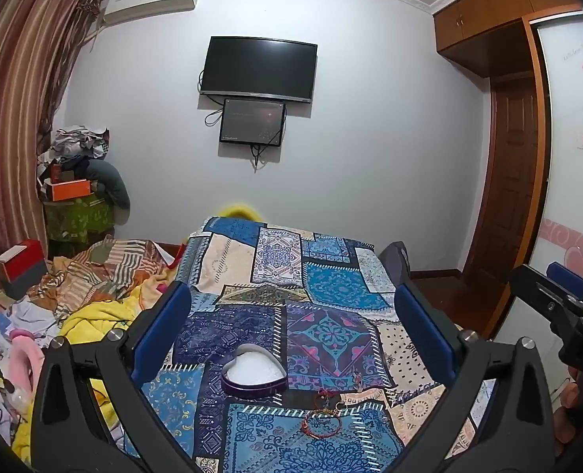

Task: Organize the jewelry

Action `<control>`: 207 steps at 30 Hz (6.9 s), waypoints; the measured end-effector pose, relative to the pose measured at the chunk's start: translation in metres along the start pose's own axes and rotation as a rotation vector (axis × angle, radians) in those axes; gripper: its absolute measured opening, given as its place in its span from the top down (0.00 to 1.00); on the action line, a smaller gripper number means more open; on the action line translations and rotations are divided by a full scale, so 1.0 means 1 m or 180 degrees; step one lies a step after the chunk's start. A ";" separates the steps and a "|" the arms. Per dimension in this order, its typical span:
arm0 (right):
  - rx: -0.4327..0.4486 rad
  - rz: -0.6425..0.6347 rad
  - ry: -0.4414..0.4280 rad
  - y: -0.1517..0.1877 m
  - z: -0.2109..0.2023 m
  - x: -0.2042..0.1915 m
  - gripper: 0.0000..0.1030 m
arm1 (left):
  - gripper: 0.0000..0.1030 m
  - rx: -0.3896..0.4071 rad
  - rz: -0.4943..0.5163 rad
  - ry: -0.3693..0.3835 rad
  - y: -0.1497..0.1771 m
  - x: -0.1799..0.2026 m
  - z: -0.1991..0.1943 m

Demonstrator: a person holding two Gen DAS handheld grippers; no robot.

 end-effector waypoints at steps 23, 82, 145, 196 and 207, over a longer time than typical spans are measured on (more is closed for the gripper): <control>-0.0028 0.0008 -0.0002 -0.002 0.002 0.000 0.00 | 0.00 0.0005 0.0003 0.0001 -0.003 -0.001 0.002; -0.2130 -0.0122 -0.0215 0.162 0.143 0.057 0.39 | 0.34 -0.2078 0.0535 0.0876 0.194 0.034 0.168; -0.2263 -0.0284 -0.0599 0.162 0.156 -0.029 0.83 | 0.96 -0.1427 0.0124 0.0736 0.140 -0.027 0.139; -0.2538 -0.0503 -0.0927 0.192 0.226 -0.088 0.83 | 0.96 -0.1592 0.0350 0.0570 0.166 -0.062 0.216; -0.2511 -0.0542 -0.0870 0.187 0.224 -0.088 0.71 | 0.93 -0.1624 0.0438 0.0548 0.166 -0.060 0.212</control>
Point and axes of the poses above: each gripper's, at about its wrist camera, not at the fingertips, and z roughly the way its jaws point, x to its right, y to its underside, the point moved 7 cm from there along z, roughly the way its jaws point, and after that the axes turned 11 degrees about z, right-handed, at the moved point
